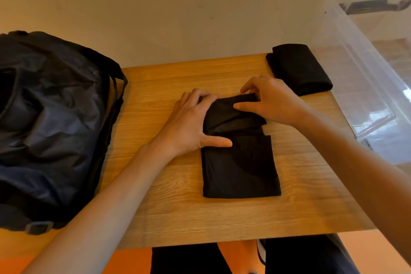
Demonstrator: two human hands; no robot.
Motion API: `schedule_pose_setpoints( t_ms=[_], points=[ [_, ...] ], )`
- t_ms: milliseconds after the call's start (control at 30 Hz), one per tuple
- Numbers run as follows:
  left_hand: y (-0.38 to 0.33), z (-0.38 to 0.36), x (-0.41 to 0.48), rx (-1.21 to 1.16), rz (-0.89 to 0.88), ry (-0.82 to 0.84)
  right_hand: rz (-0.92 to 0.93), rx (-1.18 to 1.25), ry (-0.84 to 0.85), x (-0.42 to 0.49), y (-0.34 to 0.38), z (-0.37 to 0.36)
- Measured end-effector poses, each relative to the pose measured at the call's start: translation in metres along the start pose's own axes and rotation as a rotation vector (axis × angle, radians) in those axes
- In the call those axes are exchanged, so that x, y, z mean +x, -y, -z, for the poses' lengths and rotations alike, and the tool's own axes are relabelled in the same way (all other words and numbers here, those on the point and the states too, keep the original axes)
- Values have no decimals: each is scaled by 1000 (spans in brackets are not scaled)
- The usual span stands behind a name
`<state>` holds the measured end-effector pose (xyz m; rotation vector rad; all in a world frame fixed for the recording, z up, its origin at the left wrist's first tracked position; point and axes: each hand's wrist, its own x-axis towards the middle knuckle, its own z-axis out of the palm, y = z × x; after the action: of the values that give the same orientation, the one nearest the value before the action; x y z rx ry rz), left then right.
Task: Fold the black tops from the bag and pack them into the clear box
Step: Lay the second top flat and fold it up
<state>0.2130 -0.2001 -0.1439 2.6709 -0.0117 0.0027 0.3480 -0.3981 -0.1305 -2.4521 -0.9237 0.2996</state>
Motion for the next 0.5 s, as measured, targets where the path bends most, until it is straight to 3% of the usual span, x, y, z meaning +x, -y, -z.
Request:
schedule_pose_setpoints(
  t_ms=[67, 167, 267, 367, 500],
  points=[
    [-1, 5, -1, -43, -1, 40, -30, 61, 17, 2, 2, 3],
    [-3, 7, -1, -174, 90, -65, -83, 141, 44, 5, -1, 6],
    [-5, 4, 2, -48, 194, -177, -124, 168, 60, 6, -4, 8],
    [-7, 6, 6, 4, 209, -145, -149, 170, 138, 7, -1, 13],
    [-10, 13, 10, -123, 245, -105, -133, 163, 227, 5, 4, 19]
  ],
)
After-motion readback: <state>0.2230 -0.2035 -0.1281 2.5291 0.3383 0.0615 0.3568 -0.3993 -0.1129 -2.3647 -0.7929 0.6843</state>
